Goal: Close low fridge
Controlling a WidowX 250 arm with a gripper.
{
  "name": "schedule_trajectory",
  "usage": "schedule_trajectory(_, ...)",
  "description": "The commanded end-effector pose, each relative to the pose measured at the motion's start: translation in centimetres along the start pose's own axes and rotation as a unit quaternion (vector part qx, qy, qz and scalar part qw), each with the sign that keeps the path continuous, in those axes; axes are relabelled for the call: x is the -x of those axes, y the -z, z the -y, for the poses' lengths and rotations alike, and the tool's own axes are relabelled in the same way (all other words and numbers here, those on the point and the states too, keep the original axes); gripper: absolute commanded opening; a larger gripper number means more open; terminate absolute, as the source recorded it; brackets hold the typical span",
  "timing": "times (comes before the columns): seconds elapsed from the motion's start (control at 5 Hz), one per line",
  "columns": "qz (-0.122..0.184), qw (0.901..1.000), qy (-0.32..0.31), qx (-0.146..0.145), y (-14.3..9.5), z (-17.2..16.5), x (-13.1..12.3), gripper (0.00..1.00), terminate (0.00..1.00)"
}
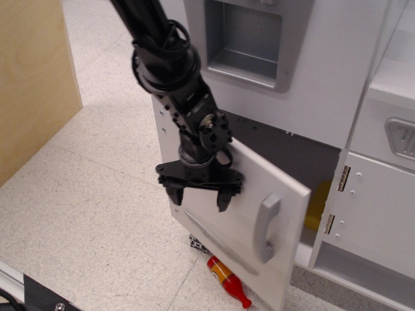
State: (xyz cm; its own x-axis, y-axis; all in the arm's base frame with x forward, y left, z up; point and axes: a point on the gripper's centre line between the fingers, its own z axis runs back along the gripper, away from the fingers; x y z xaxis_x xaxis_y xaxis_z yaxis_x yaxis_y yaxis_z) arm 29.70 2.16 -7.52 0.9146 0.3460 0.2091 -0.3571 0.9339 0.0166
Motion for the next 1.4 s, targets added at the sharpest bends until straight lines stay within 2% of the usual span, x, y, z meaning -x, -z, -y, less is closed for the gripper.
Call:
schedule_trajectory(0.0,0.032,0.9990,-0.030,0.008,-0.3,0.9,-4.0,1.00,0.00)
schedule_trajectory(0.4,0.045,0.9979,-0.045,0.005,0.4,0.9,-5.5,1.00,0.00)
schedule_trajectory(0.6,0.038,0.9987,-0.031,0.013,-0.4,0.6,-4.5,1.00,0.00)
schedule_trajectory(0.8,0.028,0.9995,-0.007,0.014,-1.7,-0.6,-2.4,1.00,0.00)
schedule_trajectory(1.0,0.006,0.9997,0.024,0.005,-2.1,-1.4,-1.8,1.00,0.00)
schedule_trajectory(1.2,0.006,0.9997,0.024,0.005,-2.1,-1.4,-1.8,1.00,0.00)
